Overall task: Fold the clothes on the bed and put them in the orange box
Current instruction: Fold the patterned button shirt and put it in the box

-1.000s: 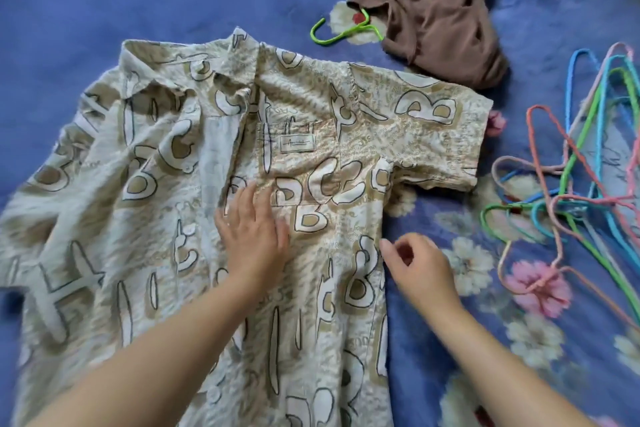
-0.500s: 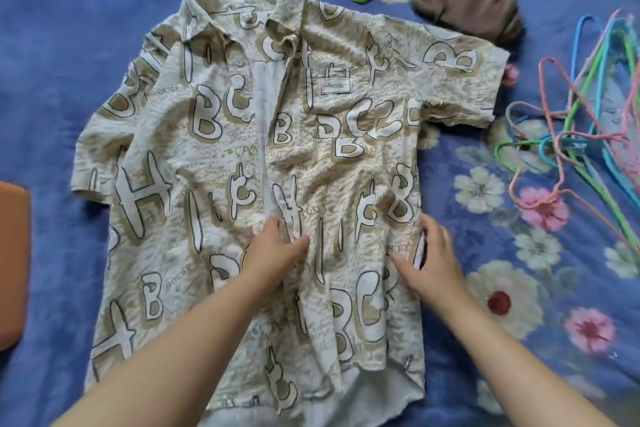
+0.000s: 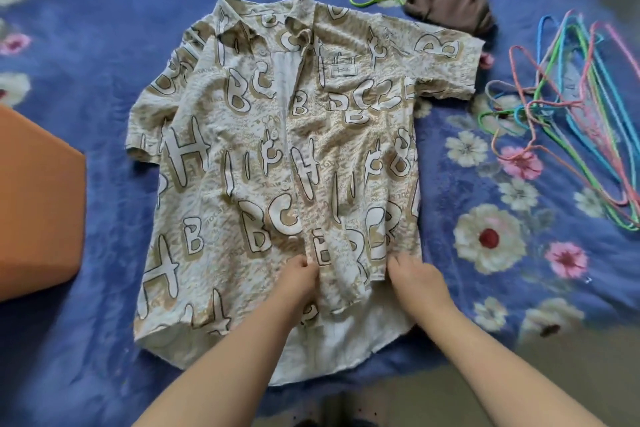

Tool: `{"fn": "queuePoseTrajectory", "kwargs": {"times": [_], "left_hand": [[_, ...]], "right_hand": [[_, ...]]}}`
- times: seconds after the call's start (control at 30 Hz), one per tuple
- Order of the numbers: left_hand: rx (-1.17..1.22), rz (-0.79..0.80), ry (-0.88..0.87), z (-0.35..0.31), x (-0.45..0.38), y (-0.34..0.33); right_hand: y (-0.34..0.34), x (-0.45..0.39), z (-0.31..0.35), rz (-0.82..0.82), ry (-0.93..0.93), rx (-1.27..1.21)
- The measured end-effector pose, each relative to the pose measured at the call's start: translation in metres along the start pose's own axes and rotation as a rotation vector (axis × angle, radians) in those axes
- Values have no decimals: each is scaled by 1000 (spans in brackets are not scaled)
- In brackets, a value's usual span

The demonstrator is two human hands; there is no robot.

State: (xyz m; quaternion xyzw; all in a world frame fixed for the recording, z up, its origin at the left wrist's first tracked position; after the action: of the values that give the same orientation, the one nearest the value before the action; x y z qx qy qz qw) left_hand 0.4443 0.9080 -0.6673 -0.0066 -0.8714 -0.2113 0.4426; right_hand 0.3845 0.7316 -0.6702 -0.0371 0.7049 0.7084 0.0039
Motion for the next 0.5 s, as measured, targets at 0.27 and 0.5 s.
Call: {"fn": "queuePoseTrajectory", "kwargs": {"times": [0.27, 0.5], "left_hand": [[-334, -272, -251, 25, 23, 15], [-827, -308, -379, 49, 35, 13]], "right_hand": [[60, 26, -61, 342, 0, 237], [56, 54, -69, 613, -154, 309]]}}
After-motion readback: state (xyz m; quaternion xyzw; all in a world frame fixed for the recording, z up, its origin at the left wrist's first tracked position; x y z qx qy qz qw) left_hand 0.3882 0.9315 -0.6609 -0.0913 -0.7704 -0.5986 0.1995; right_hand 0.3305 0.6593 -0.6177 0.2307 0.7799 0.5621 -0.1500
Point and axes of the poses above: each hand's wrist, its own x-axis away from the middle knuckle, its own y-axis out of the back of the hand, z = x × y, the point moved 1 cm from there along -x, towards the middle knuckle, and after that the axes turned 13 degrees about -z, right-handed, at the moved point
